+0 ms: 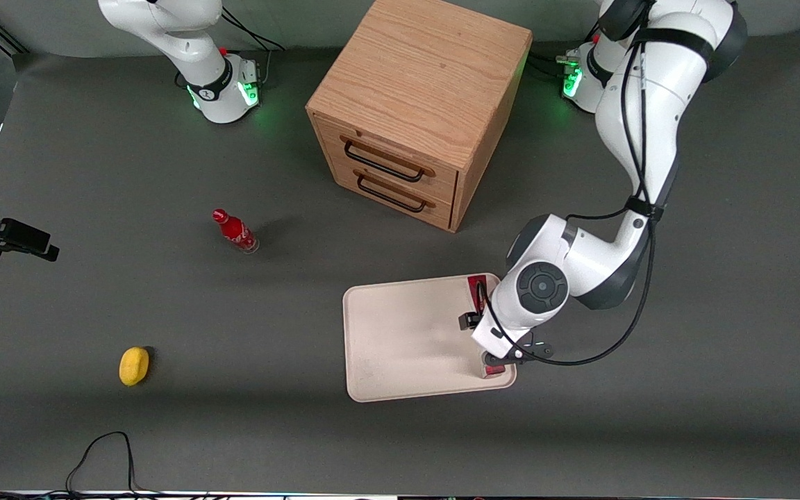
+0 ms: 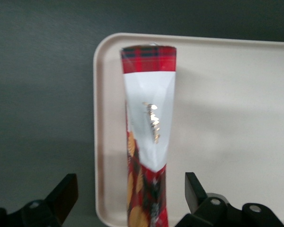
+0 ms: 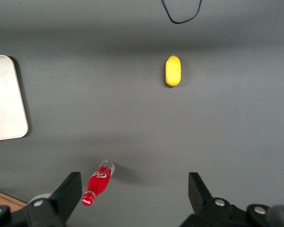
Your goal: Place red cookie box on tray
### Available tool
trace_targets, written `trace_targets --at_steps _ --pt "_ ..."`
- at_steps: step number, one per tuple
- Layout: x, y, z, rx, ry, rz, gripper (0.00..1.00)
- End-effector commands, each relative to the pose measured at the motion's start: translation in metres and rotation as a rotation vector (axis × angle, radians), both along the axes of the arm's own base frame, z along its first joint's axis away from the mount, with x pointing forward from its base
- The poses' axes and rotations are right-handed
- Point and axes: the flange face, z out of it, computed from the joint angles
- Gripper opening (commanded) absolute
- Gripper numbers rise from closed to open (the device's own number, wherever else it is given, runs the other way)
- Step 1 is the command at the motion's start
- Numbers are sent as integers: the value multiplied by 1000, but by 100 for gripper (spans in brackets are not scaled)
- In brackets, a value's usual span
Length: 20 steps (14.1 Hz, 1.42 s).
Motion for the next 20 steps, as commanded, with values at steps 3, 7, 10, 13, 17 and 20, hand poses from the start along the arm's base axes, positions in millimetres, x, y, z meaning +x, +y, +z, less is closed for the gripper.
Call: trace_targets --at_steps 3,7,10,13,17,20 --pt "-55 99 111 96 -17 -112 100" --pt "-108 183 201 127 13 -150 100" --pt "-141 261 234 100 41 -138 100" --pt "-163 314 264 66 40 -64 100" --pt "-167 336 269 71 54 -45 100" --pt "-155 352 284 88 103 -11 100"
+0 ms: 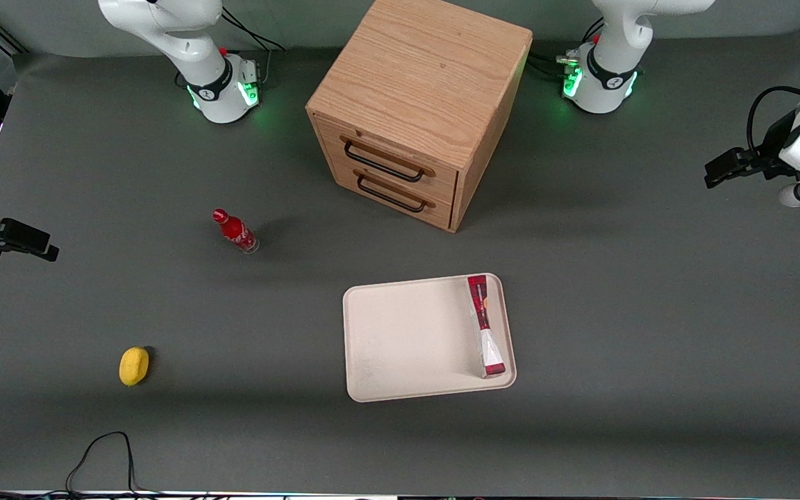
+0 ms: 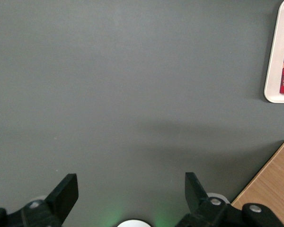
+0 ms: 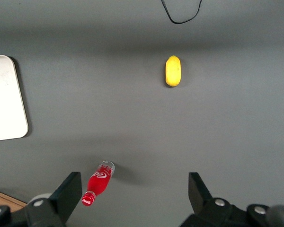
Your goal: Place red cookie box on tray
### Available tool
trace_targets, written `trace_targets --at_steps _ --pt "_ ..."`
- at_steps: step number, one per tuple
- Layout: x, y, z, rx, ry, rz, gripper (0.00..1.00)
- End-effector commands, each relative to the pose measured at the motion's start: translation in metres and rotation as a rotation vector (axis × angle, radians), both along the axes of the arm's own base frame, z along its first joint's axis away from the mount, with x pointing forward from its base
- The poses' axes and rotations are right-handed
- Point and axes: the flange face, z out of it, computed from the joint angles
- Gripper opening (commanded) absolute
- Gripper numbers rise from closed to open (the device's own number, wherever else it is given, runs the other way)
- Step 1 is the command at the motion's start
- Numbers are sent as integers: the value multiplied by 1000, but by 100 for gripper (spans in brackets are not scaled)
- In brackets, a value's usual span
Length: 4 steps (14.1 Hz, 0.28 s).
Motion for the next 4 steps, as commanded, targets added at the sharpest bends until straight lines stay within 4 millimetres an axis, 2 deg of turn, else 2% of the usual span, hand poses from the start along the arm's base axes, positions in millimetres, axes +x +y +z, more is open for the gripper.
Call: trace_targets --at_steps 1,2,4 --pt "11 17 15 17 33 29 100" --pt "11 22 14 18 40 40 100" --pt "12 14 13 21 45 26 100"
